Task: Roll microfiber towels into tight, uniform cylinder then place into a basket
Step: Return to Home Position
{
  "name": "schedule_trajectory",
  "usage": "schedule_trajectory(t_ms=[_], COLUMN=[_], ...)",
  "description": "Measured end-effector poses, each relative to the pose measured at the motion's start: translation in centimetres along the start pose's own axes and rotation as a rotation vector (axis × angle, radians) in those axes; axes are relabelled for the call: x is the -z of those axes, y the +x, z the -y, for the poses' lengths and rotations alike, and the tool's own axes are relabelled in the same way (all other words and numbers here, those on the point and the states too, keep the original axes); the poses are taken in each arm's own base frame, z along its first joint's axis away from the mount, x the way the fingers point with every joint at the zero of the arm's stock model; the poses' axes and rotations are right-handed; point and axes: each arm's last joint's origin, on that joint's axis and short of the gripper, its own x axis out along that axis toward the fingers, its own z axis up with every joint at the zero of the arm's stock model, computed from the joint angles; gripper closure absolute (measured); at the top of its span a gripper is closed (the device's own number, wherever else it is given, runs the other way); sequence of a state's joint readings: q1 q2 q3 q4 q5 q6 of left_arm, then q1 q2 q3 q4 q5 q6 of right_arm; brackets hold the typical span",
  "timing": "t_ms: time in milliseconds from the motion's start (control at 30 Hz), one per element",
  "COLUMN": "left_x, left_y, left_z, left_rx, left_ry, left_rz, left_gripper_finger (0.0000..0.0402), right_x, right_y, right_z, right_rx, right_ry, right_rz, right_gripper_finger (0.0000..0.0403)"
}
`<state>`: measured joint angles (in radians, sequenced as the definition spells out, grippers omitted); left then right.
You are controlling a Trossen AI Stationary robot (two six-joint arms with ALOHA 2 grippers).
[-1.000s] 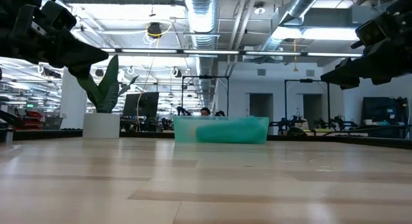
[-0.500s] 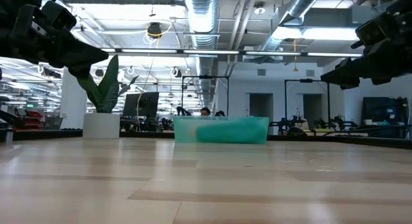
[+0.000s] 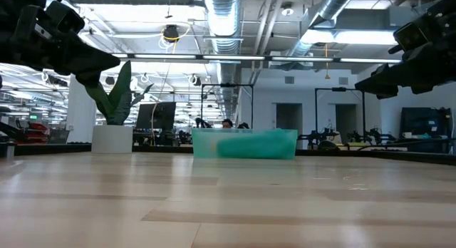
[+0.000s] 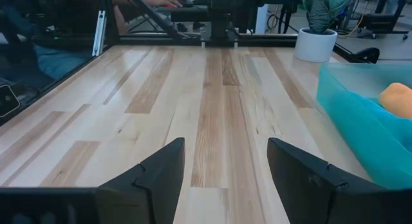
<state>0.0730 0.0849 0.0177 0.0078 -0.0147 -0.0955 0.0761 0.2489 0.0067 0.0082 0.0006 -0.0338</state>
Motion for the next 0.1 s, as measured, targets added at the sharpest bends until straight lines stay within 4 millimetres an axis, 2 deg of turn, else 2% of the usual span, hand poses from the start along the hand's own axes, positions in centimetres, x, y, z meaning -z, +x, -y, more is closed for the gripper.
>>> schedule_trajectory(t_ms=[100], left_x=[0.0], left_y=[0.0], left_z=[0.0], left_rx=[0.0], left_ry=[0.006], left_rz=[0.0], left_gripper_finger=[0.0395], right_x=[0.0], right_y=[0.0], right_z=[0.0], right_rx=[0.0], right_ry=[0.0], right_rz=[0.0], right_gripper_finger=[0.0159])
